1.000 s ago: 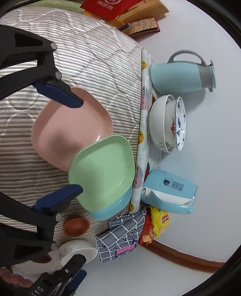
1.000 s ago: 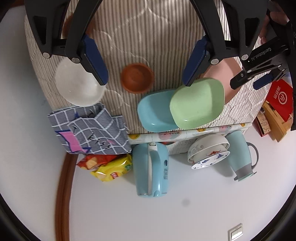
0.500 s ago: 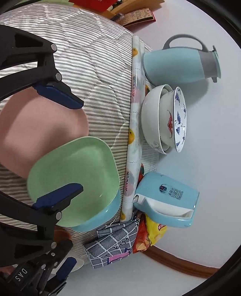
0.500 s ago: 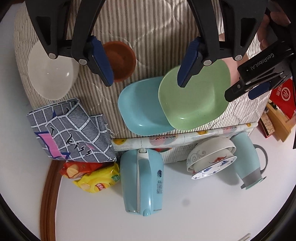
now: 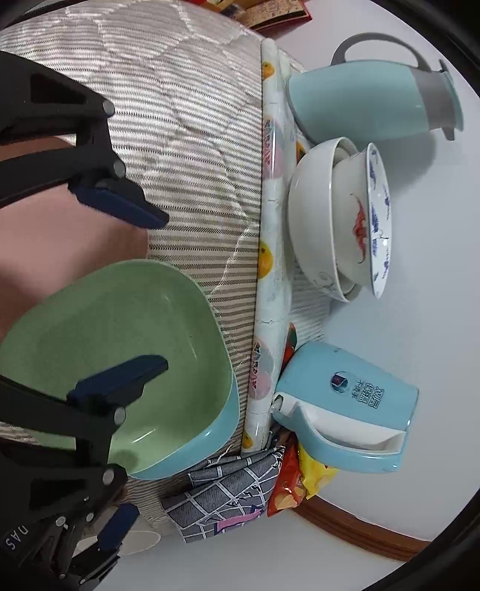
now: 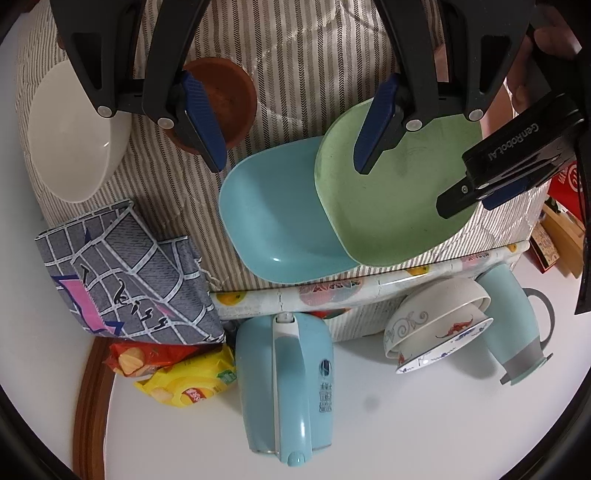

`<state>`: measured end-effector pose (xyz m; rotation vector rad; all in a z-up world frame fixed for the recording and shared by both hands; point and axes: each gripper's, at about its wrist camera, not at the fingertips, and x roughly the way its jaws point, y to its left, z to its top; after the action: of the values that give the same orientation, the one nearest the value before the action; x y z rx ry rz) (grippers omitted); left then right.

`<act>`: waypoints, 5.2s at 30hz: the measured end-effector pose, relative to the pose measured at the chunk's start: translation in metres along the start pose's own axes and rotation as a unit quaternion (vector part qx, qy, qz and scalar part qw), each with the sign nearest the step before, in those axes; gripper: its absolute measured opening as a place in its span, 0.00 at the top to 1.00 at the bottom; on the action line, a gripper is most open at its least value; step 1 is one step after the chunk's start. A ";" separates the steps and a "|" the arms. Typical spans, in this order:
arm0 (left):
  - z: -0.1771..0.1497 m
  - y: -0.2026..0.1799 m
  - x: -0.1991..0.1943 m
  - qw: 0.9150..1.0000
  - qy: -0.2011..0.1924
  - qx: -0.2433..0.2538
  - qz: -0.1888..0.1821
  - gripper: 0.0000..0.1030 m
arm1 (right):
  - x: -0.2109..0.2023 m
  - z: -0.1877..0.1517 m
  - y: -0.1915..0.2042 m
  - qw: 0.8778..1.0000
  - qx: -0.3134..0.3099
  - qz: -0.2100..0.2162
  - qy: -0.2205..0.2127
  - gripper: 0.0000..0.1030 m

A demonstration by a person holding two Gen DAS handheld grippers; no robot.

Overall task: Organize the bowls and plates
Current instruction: 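Reach both tools to the green square plate and close on its rim, then lift the green plate with both tools and lower it onto the pink plate, then open both tools to release the green plate, then move both tools to the light-blue plate and close on its rim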

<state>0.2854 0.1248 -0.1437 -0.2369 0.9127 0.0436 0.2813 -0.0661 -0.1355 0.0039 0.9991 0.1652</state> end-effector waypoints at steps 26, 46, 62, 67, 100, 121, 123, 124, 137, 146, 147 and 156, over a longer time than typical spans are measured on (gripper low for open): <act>-0.003 -0.002 -0.005 1.000 0.004 0.012 -0.014 0.90 | 0.007 0.001 0.005 1.000 -0.016 -0.010 -0.002 0.95; -0.010 0.007 -0.041 1.000 -0.022 -0.005 -0.018 0.90 | -0.026 -0.004 0.011 1.000 -0.007 0.006 -0.027 0.97; -0.018 0.034 -0.069 0.999 -0.037 -0.035 -0.005 0.90 | -0.047 -0.007 0.038 0.998 -0.027 0.022 -0.047 0.97; -0.023 0.046 -0.074 0.998 -0.038 -0.045 0.008 0.90 | -0.047 -0.008 0.049 0.998 -0.034 0.033 -0.048 0.97; -0.063 0.085 -0.052 0.997 0.012 -0.078 0.025 0.87 | 0.005 -0.032 0.084 0.996 -0.084 0.038 0.006 0.96; -0.057 0.073 -0.088 0.998 -0.011 -0.064 0.026 0.55 | -0.025 -0.030 0.072 0.997 -0.076 0.027 -0.020 0.59; -0.055 0.067 -0.092 0.998 -0.016 -0.062 0.027 0.55 | -0.032 -0.028 0.066 0.997 -0.073 0.024 -0.027 0.56; -0.054 0.065 -0.093 0.998 -0.017 -0.061 0.026 0.55 | -0.035 -0.026 0.061 0.997 -0.069 0.023 -0.030 0.55; -0.036 0.011 -0.103 0.998 -0.046 -0.034 0.030 0.55 | -0.068 -0.014 0.003 0.997 -0.036 -0.010 -0.063 0.47; -0.024 -0.032 -0.086 0.999 -0.033 -0.006 0.036 0.55 | -0.066 -0.005 -0.042 0.998 -0.010 -0.004 -0.054 0.46; -0.023 -0.036 -0.081 0.999 -0.027 -0.002 0.037 0.55 | -0.064 -0.005 -0.045 0.999 -0.011 -0.003 -0.053 0.46; -0.016 -0.060 -0.045 0.999 0.006 0.007 0.034 0.55 | -0.041 0.008 -0.058 0.999 -0.025 0.005 -0.040 0.46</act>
<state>0.2535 0.0662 -0.1066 -0.1945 0.9333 0.0982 0.2747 -0.1284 -0.1017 -0.0294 0.9148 0.1982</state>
